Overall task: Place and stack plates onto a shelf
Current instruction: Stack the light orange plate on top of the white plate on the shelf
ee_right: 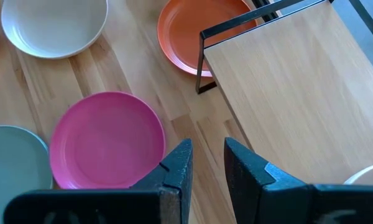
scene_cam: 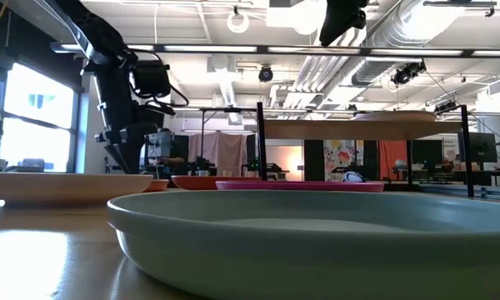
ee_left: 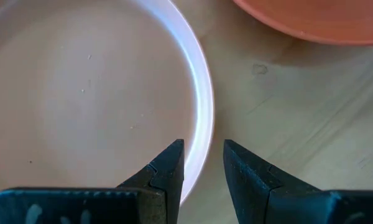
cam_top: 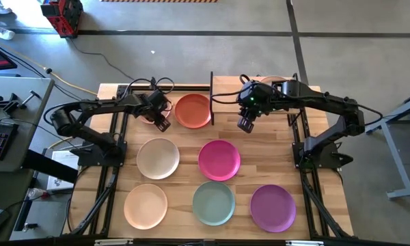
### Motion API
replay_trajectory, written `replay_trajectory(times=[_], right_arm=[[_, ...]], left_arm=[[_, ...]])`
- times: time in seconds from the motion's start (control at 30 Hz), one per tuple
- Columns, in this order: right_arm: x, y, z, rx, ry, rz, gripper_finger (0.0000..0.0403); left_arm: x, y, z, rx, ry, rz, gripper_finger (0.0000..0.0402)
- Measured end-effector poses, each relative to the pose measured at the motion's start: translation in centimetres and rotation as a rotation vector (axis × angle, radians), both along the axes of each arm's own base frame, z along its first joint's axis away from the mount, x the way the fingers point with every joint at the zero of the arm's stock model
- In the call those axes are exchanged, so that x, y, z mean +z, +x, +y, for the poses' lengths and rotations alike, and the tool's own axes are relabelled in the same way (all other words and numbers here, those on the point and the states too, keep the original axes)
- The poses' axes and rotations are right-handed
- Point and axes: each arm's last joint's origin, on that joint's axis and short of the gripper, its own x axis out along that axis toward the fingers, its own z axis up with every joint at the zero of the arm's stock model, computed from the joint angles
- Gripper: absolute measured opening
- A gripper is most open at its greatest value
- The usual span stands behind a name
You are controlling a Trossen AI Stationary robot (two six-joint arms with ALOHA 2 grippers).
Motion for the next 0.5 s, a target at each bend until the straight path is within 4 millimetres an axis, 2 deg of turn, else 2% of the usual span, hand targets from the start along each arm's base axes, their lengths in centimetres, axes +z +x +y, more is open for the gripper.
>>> replay_trajectory(times=[0.5], right_arm=[[0.0,0.0,0.0,0.001,0.0,0.0,0.0067]], left_arm=[[0.01,0.13,-0.05,-0.006,-0.011,-0.017,0.0101]])
